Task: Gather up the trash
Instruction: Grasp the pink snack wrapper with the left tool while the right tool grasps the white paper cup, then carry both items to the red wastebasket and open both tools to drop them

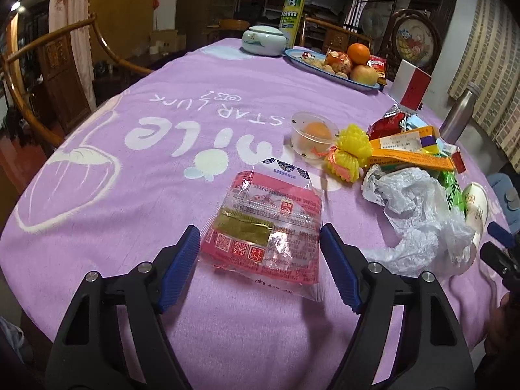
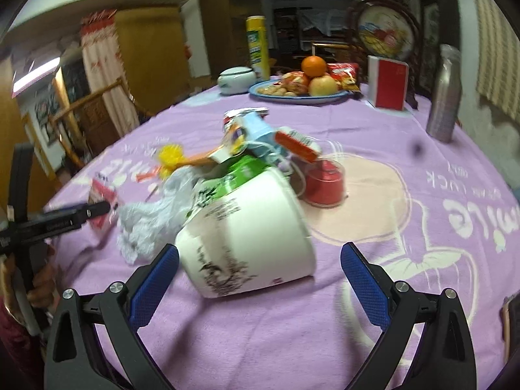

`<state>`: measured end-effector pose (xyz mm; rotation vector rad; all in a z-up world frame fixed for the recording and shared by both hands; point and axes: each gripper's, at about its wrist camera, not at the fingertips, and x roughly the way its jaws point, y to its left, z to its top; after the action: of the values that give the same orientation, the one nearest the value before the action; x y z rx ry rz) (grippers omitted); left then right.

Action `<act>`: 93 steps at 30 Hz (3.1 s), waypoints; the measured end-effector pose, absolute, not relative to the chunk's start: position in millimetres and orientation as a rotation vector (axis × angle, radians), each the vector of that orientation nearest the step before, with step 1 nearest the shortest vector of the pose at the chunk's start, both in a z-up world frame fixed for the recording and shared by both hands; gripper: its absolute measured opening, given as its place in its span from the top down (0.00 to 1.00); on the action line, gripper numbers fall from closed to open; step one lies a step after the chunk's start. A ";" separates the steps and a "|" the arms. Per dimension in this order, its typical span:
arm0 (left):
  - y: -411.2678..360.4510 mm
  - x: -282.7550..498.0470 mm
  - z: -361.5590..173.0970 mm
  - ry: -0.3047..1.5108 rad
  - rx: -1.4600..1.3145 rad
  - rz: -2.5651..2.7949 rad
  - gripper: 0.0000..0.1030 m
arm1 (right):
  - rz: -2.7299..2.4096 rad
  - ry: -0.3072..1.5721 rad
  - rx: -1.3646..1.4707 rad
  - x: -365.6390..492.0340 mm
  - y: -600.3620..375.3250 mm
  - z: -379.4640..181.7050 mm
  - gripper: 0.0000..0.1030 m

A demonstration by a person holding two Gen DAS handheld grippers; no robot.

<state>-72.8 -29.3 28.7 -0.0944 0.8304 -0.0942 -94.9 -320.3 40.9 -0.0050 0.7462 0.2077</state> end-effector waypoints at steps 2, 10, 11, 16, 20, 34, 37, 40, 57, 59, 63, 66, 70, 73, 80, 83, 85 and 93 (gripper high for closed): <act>-33.8 -72.5 27.2 0.824 -0.069 -0.087 0.27 | 0.191 0.745 -0.065 -94.7 -310.7 39.1 0.06; -33.1 -66.3 23.7 0.839 -0.064 -0.090 0.21 | 0.184 0.779 -0.077 -81.6 -304.1 36.1 0.07; -30.5 -65.4 23.8 0.841 -0.077 -0.092 0.21 | 0.186 0.761 -0.067 -82.7 -306.7 38.1 0.11; -19.1 -65.8 25.9 0.829 -0.133 -0.099 0.31 | 0.176 0.691 0.012 -88.8 -324.1 47.4 0.16; -18.1 -70.4 33.1 0.810 -0.150 -0.110 0.39 | 0.183 0.669 0.059 -91.1 -336.8 55.1 0.16; 2.3 -121.8 79.4 0.714 -0.133 -0.076 0.39 | 0.280 0.568 0.083 -119.4 -329.9 86.1 0.17; 15.4 -137.1 83.2 0.714 -0.151 -0.054 0.39 | 0.289 0.558 0.066 -124.3 -322.9 88.0 0.17; 33.3 -153.1 84.5 0.714 -0.173 -0.026 0.39 | 0.304 0.560 0.071 -128.3 -318.4 89.4 0.17; 166.4 -230.3 24.6 0.908 -0.196 0.232 0.34 | 0.548 0.598 -0.048 -141.4 -197.9 110.2 0.17; 176.6 -234.7 10.0 0.941 -0.190 0.261 0.26 | 0.597 0.616 -0.066 -143.4 -174.5 109.8 0.17; 191.9 -242.8 -1.0 0.942 -0.229 0.280 0.12 | 0.708 0.662 -0.109 -149.1 -122.9 106.8 0.18; 201.9 -250.6 2.6 0.886 -0.250 0.300 0.07 | 0.795 0.688 -0.155 -159.7 -83.3 105.8 0.18; 215.8 -261.2 7.5 0.828 -0.193 0.403 0.07 | 0.901 0.726 -0.222 -177.2 -34.9 101.3 0.17; 232.7 -269.7 5.1 0.813 -0.168 0.496 0.07 | 0.978 0.758 -0.272 -189.1 -0.9 93.3 0.17; 264.4 -284.1 1.2 0.805 -0.217 0.599 0.07 | 1.076 0.819 -0.345 -199.7 69.8 74.8 0.10; 265.7 -286.7 -0.2 0.804 -0.214 0.604 0.07 | 1.068 0.823 -0.339 -192.9 73.3 71.0 0.10; 265.3 -285.0 -1.7 0.807 -0.218 0.600 0.07 | 1.039 0.819 -0.333 -188.7 64.5 70.7 0.10; 239.3 -271.2 6.2 0.808 -0.183 0.542 0.07 | 0.946 0.791 -0.279 -171.1 20.4 71.8 0.09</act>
<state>-271.2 239.3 6.2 -0.1832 0.8078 0.5424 -171.1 20.4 71.8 -0.2792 0.7910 0.9463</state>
